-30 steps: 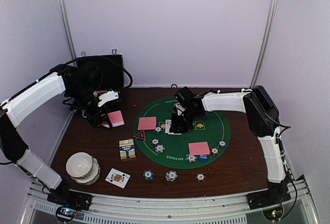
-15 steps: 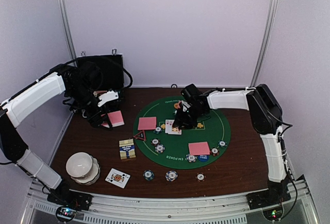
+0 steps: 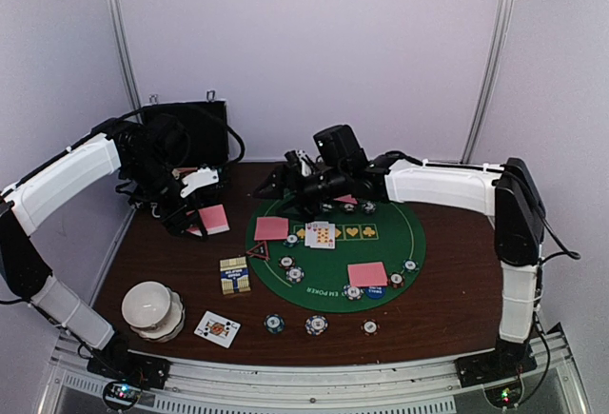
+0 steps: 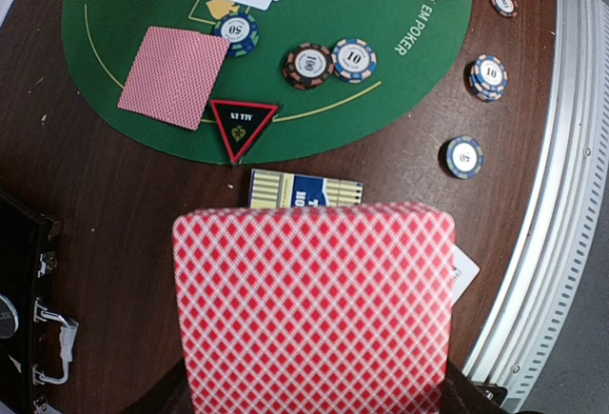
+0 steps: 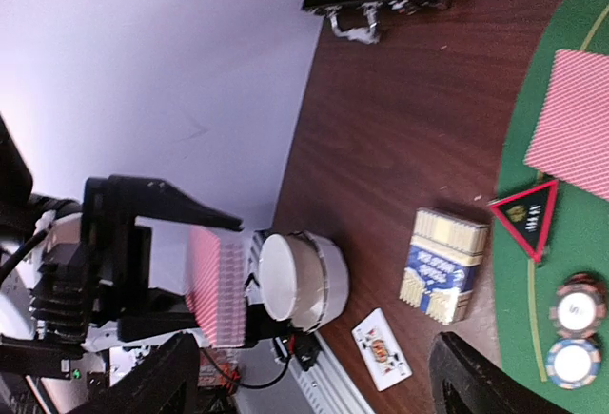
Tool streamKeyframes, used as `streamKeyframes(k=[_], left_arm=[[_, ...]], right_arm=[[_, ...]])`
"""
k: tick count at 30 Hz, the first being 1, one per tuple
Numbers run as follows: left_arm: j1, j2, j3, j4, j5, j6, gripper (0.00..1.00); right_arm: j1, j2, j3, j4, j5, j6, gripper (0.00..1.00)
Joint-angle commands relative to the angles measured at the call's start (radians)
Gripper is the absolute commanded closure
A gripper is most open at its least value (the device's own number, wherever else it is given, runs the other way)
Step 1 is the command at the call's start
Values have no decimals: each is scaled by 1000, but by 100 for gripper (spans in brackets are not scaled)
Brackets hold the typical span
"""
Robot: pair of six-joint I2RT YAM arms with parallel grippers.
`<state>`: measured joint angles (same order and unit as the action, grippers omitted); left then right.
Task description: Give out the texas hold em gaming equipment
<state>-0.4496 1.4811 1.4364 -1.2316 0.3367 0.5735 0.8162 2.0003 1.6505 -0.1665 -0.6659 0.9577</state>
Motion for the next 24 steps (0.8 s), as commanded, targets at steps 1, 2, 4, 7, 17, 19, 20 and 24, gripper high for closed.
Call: streamKeyframes(k=[1,2,4,7,17,19,20,24], left_arm=[[2,-1,30,17,25,9,100],[2,0,30,17,26,9,100],[2,0,33,18,28,8,100],[2,-1,36,17,32,6,100],[2,-7,34,18,40,4,100],[2,-7,35,18,40,5,100],[2,-7,35,18,41,4,100],[2,-9,34,17,40,5,100]], right_arm=[[55,32,28,163,-111,147,13],[65,41,37,191,-119,156,12],[84,60,58,205,-132,172,12],[104,88,73,235,-148,200,12],[136,165,160,214,-162,203,12],[140,190,186,216,-168,215,13],[141,203,198,216,-170,220,13],[146,245,241,216,-177,237,14]])
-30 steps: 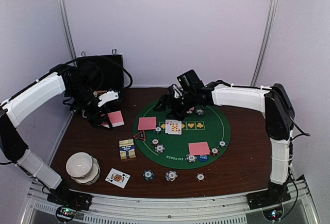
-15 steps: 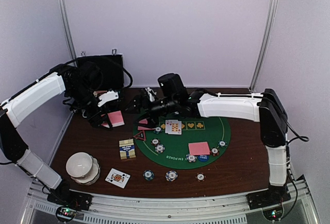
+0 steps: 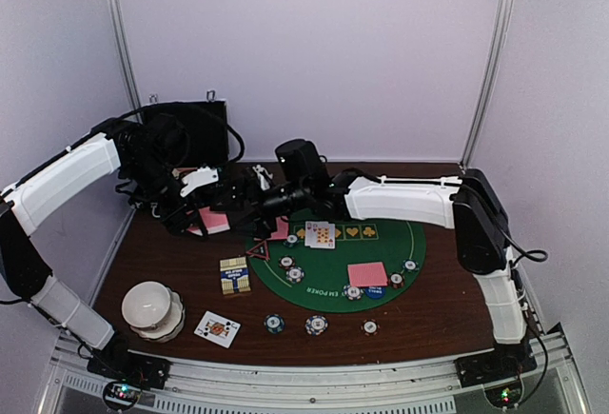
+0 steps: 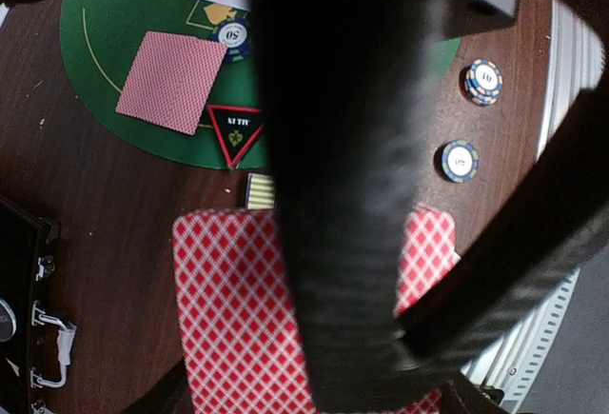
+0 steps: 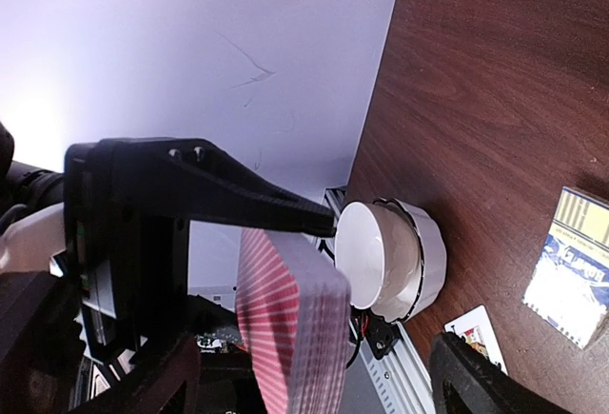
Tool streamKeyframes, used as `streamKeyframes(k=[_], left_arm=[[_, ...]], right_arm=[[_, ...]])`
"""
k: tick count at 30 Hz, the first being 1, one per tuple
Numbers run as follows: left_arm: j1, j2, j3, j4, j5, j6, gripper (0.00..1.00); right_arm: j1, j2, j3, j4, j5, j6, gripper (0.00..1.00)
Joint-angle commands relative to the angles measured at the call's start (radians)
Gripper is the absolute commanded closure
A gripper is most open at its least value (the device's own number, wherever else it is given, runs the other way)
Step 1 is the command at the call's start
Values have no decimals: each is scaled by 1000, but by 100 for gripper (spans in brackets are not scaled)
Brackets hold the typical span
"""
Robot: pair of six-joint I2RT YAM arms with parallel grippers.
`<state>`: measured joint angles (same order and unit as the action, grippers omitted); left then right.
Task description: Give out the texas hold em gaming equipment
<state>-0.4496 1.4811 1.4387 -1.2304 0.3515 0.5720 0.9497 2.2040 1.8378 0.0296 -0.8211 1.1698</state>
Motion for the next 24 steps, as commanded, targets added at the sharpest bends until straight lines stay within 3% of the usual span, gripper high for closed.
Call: streamKeyframes(k=[1,13,24], left_arm=[[2,-11,32,16,25,6,100],[2,-11,32,16,33,6,100],[2,-11,31,17,32,8,100]], right_arm=[[12,49,61,21,-24,30,14],[3,111,68,55,-39,99,20],[-49,1,-64,1,-22,41,27]])
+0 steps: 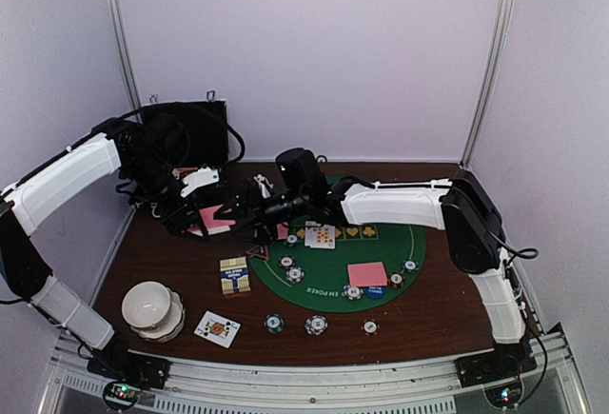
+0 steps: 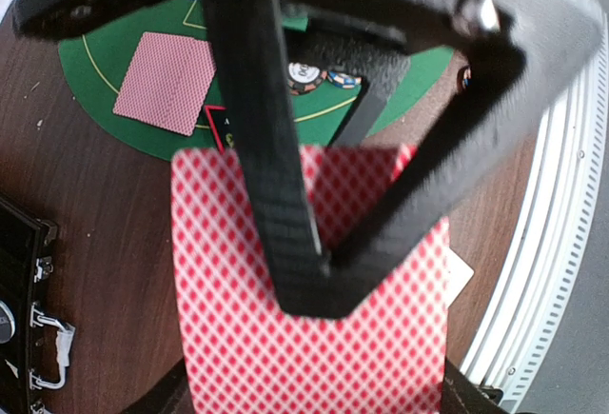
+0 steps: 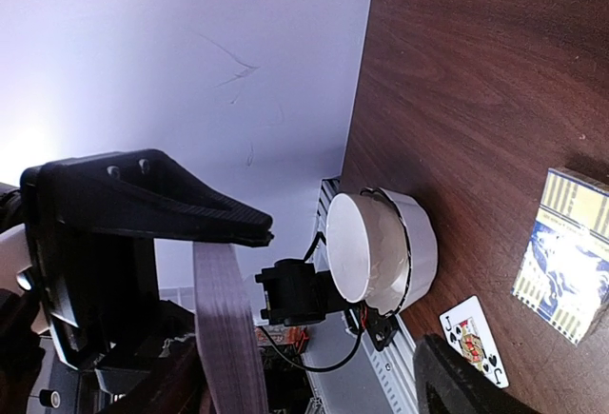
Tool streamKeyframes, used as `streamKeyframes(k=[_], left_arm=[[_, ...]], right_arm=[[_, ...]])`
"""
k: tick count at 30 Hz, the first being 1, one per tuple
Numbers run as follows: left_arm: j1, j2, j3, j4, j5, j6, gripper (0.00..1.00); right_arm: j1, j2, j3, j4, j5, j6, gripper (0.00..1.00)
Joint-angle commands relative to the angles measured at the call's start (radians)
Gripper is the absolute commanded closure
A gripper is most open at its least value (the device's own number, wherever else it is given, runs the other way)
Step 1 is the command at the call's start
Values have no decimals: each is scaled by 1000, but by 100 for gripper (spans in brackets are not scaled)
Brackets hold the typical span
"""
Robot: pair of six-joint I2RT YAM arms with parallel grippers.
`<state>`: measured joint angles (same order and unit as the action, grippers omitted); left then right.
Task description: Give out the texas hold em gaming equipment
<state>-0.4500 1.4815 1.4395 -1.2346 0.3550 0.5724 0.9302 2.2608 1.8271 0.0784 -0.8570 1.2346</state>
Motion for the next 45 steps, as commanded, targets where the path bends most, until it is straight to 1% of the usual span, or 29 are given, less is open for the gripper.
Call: streamKeyframes(k=[1,5,10,12,14,21,26,31,39,45], left_arm=[[2,-10,30,21,30,7,100],[2,-9,33,21,29,6,100],[2,-3,36,20,29,5,100],[2,-2,38,20,29,4,100],[2,-1,37,21,23,4,100],[2,0,31,26,7,4,100],[2,1,28,29,-1,3,100],[2,2,27,30,-6,4,100],[2,2,22,29,-23,4,100],[2,-6,19,29,-27,4,100]], right_arm=[[-31,-65,-58,-43,12,-24,28],[-34,-88,-58,-30,2,-17,36],[-34,-103,-65,-9,-4,0,41],[-34,-108,-69,-1,-7,8,44],[-34,-111,-72,21,-13,26,50],[-34,-141,-72,32,-24,41,77],[-34,-160,-86,45,-34,54,90],[-34,-169,-110,78,-48,80,100],[-45,-188,-120,78,-64,79,100],[-105,-253,-165,11,-77,17,100]])
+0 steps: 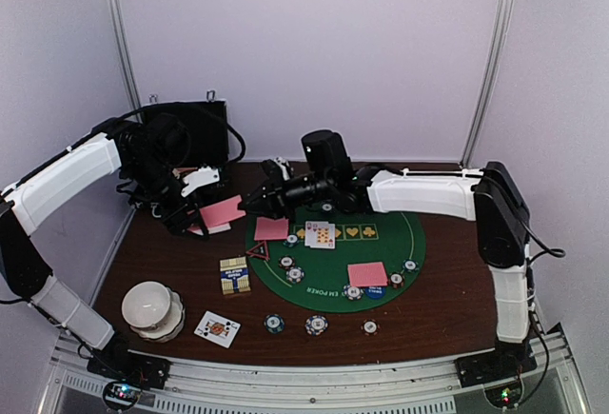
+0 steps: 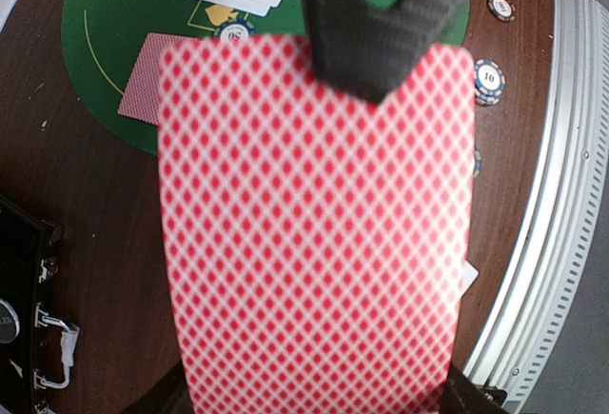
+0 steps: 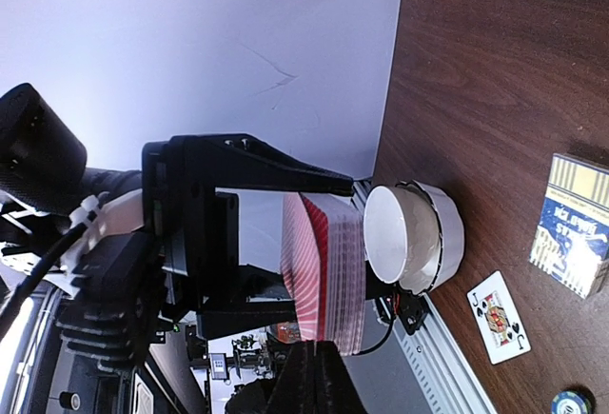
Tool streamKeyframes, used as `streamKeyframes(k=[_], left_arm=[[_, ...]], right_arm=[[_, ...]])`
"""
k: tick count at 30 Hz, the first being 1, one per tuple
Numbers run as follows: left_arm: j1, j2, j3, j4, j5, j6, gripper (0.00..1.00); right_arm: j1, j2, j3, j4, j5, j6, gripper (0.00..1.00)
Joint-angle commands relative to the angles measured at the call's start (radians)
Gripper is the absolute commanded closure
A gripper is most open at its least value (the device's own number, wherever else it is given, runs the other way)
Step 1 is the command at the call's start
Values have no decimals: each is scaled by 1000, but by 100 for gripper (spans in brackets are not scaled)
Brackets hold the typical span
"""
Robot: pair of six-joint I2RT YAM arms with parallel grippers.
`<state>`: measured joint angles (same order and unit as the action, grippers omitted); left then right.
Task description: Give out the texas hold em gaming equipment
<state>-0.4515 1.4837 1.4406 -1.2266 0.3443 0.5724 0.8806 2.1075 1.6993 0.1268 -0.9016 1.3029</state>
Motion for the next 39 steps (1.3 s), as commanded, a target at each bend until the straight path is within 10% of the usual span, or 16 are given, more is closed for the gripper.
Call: streamKeyframes(k=[1,13,22,32,39], left_arm=[[4,-8,17,22,-17,5,100],[4,-18,0,22,-30,6,100],[4,-17,-4,22,-30,5,100],[5,-24,-8,22,-28,3,100],[5,-34,-18,22,-31,1,100]], right_arm=[[-67,-112,-50,-53,-35,-70,100],[-265,-230,-84,-629,22,-549,100],[-287,-171,158,-1167,603,-1051,100],[-43,-155,-77,-747,1516,-1673,100],[40,-44,-185,-434,1660,-1955,100]])
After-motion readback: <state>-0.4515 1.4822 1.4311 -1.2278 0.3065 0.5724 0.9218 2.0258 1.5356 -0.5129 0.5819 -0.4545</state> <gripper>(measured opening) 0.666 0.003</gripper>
